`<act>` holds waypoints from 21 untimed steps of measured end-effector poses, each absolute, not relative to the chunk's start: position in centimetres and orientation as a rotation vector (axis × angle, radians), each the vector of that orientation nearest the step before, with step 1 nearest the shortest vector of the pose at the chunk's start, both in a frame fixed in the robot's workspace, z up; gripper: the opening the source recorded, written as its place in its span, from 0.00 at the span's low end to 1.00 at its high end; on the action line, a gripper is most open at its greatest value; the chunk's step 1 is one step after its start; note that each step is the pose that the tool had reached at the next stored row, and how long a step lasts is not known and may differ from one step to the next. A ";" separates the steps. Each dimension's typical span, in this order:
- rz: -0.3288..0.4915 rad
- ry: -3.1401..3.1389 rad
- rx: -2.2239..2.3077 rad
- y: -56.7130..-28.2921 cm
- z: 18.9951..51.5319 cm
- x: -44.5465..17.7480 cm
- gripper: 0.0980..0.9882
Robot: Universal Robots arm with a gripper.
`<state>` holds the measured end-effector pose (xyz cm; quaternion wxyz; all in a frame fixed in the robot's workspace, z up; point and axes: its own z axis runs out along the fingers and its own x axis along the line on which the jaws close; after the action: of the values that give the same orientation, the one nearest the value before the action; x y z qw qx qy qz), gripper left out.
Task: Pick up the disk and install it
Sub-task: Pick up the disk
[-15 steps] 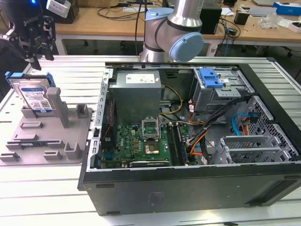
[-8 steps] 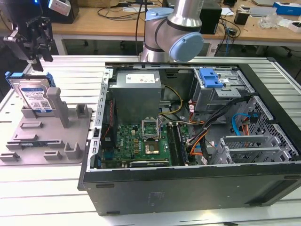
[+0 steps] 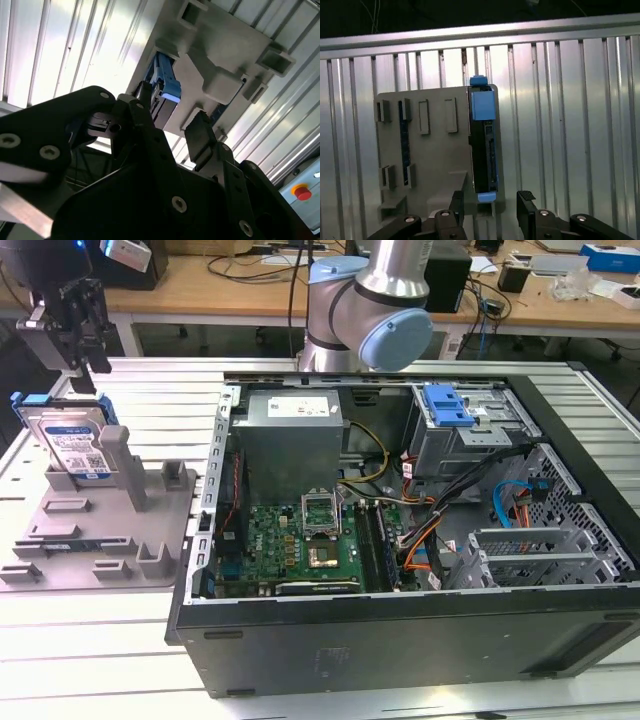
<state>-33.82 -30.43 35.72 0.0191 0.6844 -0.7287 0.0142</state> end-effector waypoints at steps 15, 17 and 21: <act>0.046 -2.211 2.178 -30.4 35.4 -37.2 0.50; 0.046 -2.201 2.188 -30.4 35.3 -37.6 0.50; 0.046 -2.184 2.206 -30.4 35.0 -38.7 0.50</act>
<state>-38.66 -30.42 34.99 0.0186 0.7104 -0.7033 0.0149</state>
